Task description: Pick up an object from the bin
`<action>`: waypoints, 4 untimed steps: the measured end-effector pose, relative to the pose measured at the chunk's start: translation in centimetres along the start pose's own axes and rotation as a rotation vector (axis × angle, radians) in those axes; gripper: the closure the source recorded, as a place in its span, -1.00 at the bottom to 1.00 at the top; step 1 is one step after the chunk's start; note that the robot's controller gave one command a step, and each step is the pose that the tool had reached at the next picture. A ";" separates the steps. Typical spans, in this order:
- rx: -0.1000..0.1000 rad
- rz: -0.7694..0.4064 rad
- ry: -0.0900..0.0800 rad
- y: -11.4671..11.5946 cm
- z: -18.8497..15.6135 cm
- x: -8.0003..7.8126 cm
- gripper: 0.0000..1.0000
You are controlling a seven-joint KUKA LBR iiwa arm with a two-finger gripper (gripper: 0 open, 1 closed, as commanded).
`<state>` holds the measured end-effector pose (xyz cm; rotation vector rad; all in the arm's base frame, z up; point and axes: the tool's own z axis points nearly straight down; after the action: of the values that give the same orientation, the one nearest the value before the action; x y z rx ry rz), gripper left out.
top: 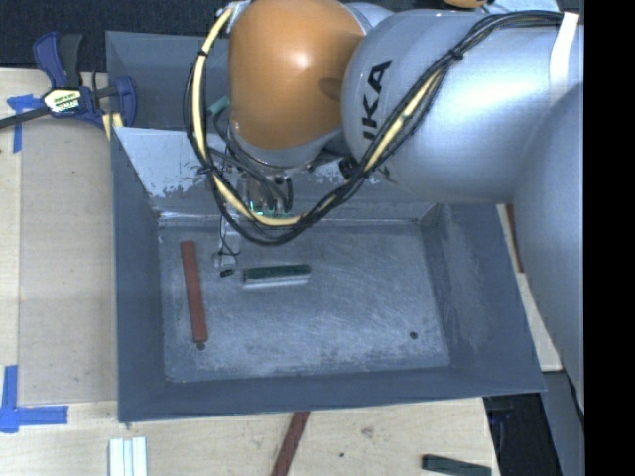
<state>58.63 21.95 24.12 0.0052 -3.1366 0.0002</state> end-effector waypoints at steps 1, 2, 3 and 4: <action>-0.002 0.003 -0.008 -0.1 -0.5 -0.2 -1.00; 0.001 -0.070 -0.004 -4.8 17.3 0.1 1.00; -0.001 -0.071 -0.008 -4.7 17.0 -0.1 -1.00; -0.001 -0.070 -0.008 -4.7 17.0 -0.1 -1.00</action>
Offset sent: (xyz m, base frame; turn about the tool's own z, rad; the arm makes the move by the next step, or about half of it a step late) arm -0.0007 -0.0463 -0.1701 -0.0724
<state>58.64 17.27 7.14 0.1148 -3.1424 -0.0020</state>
